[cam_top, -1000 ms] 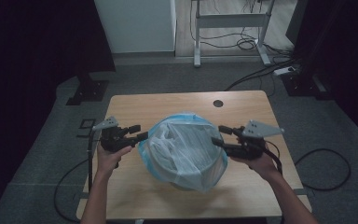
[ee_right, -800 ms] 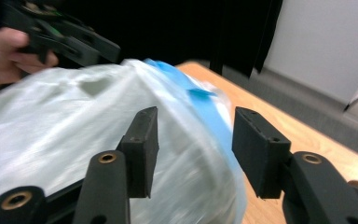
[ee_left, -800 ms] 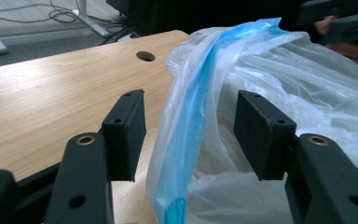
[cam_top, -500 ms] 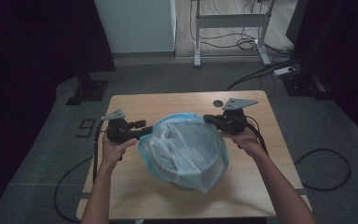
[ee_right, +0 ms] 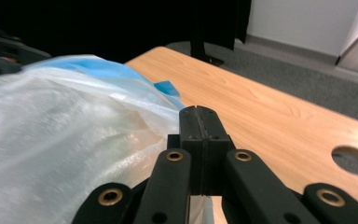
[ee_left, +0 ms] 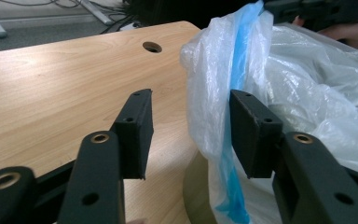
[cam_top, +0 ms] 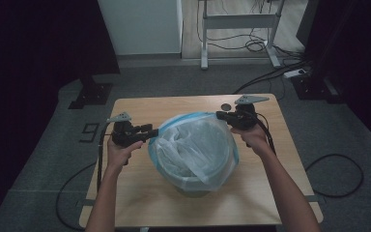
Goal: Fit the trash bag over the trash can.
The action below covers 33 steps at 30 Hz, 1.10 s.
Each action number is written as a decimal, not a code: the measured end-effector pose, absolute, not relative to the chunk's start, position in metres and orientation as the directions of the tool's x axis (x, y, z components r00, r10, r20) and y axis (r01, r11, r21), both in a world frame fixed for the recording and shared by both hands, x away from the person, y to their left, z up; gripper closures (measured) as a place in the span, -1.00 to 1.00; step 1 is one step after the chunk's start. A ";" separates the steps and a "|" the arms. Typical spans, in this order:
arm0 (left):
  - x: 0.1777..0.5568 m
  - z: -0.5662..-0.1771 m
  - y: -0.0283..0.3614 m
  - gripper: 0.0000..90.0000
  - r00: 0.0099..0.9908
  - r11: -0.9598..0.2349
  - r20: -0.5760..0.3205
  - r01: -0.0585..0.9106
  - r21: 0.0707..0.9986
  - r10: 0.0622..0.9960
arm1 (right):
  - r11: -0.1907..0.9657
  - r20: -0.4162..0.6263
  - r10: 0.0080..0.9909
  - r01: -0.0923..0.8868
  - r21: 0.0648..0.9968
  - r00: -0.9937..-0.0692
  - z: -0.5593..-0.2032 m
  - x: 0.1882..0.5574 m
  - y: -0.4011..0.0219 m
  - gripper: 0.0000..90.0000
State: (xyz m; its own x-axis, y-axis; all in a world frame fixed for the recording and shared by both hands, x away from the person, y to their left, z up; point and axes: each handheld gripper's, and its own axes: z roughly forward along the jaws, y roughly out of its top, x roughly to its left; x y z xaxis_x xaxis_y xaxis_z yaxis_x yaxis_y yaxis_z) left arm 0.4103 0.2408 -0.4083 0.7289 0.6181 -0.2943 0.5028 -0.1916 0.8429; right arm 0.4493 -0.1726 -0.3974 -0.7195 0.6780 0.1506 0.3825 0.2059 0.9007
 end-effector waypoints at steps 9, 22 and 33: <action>0.419 -0.421 0.242 0.68 0.736 -0.200 -0.345 0.541 0.817 0.583 | 0.185 0.180 0.674 0.400 0.898 -0.716 -0.415 0.456 -0.171 0.98; 0.414 -0.431 0.228 0.78 0.748 -0.269 -0.300 0.534 0.801 0.592 | 0.229 0.176 0.672 0.429 0.874 -0.719 -0.447 0.450 -0.164 0.98; 0.405 -0.425 0.240 0.28 0.689 -0.201 -0.269 0.520 0.830 0.673 | 0.154 0.165 0.763 0.425 0.892 -0.624 -0.448 0.439 -0.176 0.42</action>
State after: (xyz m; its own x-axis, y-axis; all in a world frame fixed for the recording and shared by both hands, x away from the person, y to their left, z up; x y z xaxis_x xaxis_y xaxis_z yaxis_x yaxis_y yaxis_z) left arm 0.4045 0.2403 -0.4252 0.6890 0.6732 -0.2685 0.5201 -0.2013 0.8300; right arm 0.4395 -0.1764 -0.4484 -0.6244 0.7635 0.1651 0.4245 0.1543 0.8922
